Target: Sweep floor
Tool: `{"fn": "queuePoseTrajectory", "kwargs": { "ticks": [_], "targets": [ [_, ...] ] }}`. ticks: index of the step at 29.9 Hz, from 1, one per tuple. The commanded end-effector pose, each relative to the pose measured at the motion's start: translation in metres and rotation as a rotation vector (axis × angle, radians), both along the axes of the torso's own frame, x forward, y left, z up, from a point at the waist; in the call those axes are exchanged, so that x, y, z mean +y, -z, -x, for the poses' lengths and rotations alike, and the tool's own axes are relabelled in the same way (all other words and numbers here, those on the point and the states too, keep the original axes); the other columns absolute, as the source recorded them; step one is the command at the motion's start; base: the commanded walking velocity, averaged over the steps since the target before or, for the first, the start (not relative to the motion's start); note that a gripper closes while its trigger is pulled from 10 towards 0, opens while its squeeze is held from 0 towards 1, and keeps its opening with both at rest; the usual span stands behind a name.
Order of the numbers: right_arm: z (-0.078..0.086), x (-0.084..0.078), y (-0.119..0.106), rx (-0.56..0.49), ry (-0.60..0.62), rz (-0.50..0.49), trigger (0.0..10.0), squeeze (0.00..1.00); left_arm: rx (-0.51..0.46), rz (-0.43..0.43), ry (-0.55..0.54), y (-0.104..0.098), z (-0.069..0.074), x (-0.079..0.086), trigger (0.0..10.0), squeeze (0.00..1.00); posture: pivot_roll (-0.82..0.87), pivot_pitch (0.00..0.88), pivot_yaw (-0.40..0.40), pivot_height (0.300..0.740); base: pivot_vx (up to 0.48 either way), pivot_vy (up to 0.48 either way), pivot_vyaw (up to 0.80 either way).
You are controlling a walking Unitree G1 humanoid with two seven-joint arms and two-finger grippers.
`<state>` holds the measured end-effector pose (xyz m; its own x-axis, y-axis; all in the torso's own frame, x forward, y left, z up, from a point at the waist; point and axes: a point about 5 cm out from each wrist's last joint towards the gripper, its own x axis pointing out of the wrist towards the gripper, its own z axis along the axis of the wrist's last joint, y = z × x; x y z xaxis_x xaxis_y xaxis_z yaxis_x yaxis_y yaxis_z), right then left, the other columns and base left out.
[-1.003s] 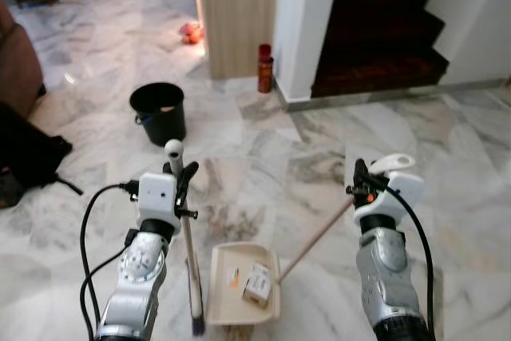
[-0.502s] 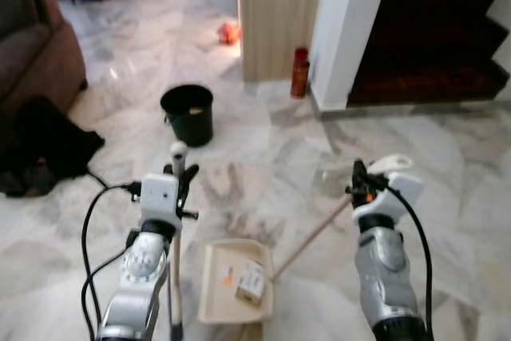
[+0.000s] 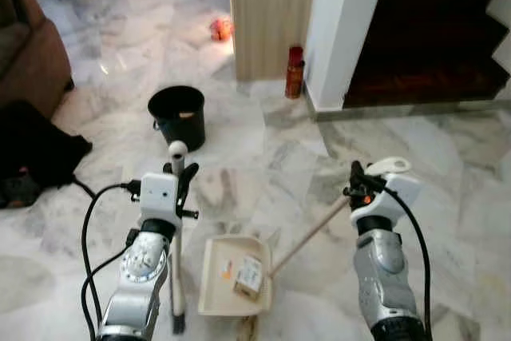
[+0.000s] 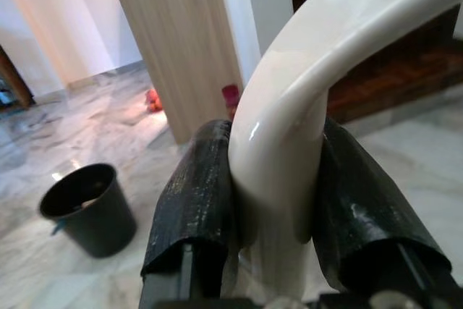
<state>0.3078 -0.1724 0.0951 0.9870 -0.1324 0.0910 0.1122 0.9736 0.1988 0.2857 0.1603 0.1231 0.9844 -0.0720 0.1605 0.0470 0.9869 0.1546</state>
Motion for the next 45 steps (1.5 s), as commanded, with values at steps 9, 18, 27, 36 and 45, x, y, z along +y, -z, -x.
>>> {"fn": "queuePoseTrajectory", "kwargs": {
  "ticks": [9, 18, 27, 36, 45],
  "targets": [
    [-0.0040, 0.0071, -0.0127, -0.054, -0.013, -0.004, 10.0, 0.00, -0.021, 0.003, -0.012, -0.0061, -0.0018, 0.0039, 10.0, 0.00, 0.10, 0.091, -0.008, 0.740, 0.314, 0.000, 0.22],
    [-0.0041, 0.0078, -0.0119, -0.051, -0.021, -0.012, 10.0, 0.00, -0.021, 0.004, -0.012, -0.0064, -0.0019, 0.0039, 10.0, 0.00, 0.11, 0.094, -0.010, 0.740, 0.314, 0.000, 0.12],
    [-0.0044, 0.0095, -0.0132, -0.057, -0.028, 0.002, 10.0, 0.00, -0.020, 0.004, -0.014, -0.0066, -0.0023, 0.0046, 10.0, 0.00, 0.11, 0.101, -0.010, 0.740, 0.314, 0.000, 0.54],
    [-0.0042, 0.0116, -0.0124, -0.056, -0.038, -0.014, 10.0, 0.00, -0.021, 0.003, -0.014, -0.0073, -0.0028, 0.0046, 10.0, 0.00, 0.11, 0.106, -0.010, 0.740, 0.314, 0.000, 0.16],
    [-0.0043, 0.0125, -0.0121, -0.054, -0.044, -0.016, 10.0, 0.00, -0.022, 0.003, -0.013, -0.0079, -0.0032, 0.0051, 10.0, 0.00, 0.11, 0.109, -0.009, 0.740, 0.314, 0.000, 0.00]
  ]
}}
